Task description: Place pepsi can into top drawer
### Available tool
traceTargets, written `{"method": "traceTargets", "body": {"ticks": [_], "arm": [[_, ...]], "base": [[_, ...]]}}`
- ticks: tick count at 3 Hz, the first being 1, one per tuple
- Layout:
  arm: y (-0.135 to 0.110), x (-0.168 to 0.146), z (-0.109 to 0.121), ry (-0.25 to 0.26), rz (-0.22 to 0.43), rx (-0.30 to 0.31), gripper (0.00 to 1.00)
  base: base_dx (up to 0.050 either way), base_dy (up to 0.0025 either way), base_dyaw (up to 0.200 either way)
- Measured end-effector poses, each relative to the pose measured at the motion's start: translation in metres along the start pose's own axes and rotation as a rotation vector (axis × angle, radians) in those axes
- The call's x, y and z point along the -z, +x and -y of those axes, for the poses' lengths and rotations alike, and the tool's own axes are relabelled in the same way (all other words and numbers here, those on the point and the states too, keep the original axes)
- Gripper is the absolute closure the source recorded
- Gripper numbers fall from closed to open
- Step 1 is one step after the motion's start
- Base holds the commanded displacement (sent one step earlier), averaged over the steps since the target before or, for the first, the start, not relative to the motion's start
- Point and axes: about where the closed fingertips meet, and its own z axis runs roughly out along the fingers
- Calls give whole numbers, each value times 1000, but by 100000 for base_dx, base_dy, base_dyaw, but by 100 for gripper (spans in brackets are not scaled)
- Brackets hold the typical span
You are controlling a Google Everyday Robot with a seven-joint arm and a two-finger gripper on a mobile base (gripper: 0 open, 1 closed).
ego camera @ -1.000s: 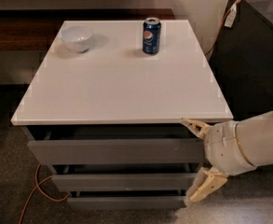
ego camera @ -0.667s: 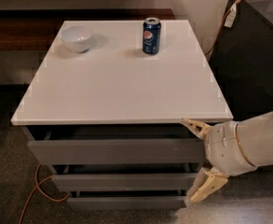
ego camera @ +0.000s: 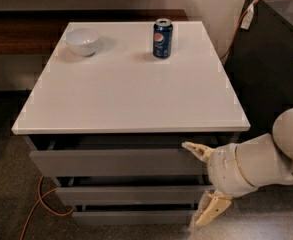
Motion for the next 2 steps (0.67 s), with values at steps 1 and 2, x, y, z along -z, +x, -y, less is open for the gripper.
{"method": "traceTargets", "body": {"ticks": [1,2], "arm": [[8,-20,1,-14,-5,9,0],[17,-37,8,-10,-40,31,0]], "base": [[0,0,0],[0,0,0]]}}
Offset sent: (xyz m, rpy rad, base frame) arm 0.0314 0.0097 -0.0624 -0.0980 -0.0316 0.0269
